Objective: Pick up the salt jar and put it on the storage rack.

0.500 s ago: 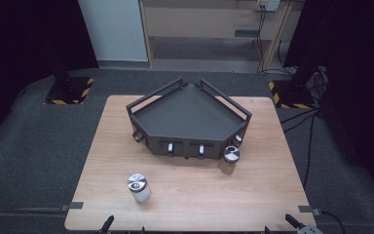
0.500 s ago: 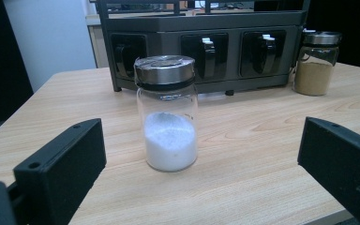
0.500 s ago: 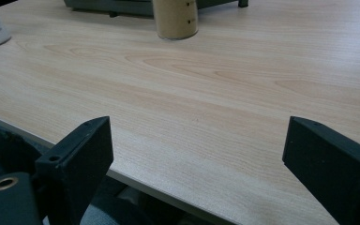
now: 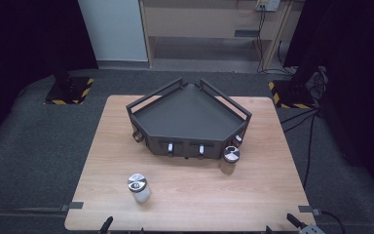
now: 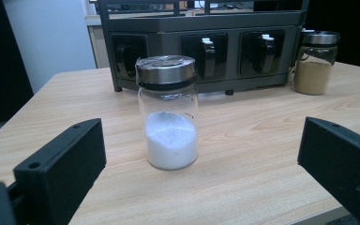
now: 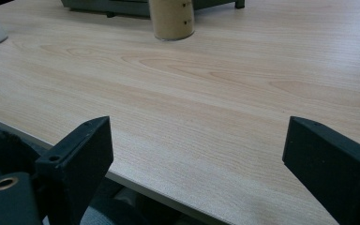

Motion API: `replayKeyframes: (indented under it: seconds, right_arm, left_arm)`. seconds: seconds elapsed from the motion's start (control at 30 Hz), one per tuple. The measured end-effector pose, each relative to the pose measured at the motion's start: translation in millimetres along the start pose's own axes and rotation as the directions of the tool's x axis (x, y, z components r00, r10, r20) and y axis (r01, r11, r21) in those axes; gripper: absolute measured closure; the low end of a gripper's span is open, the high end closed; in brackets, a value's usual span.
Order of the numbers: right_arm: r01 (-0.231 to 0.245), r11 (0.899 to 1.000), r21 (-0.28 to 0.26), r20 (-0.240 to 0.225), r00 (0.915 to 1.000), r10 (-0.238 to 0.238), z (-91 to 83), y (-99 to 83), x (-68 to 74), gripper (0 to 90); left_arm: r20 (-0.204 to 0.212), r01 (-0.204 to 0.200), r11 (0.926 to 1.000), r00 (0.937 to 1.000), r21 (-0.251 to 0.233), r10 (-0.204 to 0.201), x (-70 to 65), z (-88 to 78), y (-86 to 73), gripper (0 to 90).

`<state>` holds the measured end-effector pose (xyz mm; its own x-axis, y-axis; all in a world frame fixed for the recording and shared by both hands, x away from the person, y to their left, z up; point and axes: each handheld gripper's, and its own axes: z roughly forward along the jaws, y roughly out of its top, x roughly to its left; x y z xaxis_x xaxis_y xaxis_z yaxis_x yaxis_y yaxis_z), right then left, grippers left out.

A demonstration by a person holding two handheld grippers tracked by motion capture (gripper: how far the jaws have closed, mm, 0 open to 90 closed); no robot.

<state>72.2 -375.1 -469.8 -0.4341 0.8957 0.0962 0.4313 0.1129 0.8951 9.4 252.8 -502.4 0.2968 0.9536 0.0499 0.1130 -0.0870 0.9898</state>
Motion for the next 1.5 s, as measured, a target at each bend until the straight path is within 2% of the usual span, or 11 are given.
replayKeyframes:
  seconds: [1.27, 1.47, 1.5]
  right_arm:
    - [0.019, 1.0, 0.004, -0.016, 0.9997, -0.019, 4.2, 0.9, 3.9, 9.2]
    - [0.011, 1.0, -0.001, -0.014, 0.9998, -0.011, 4.4, 0.7, 2.8, 9.2]
    - [0.008, 1.0, -0.002, -0.016, 0.9998, -0.008, 4.5, 1.3, 2.9, 9.2]
  left_arm:
    - [0.009, -0.012, 0.9999, 0.9999, -0.001, 0.012, -0.6, 0.9, 0.1, 0.2]
    - [0.0, -0.007, 0.9989, 1.0, -0.046, 0.007, 0.1, 4.9, -1.6, 0.2]
    - [-0.001, -0.015, 0.9982, 0.9999, -0.057, 0.015, 0.4, 5.5, -1.7, 0.2]
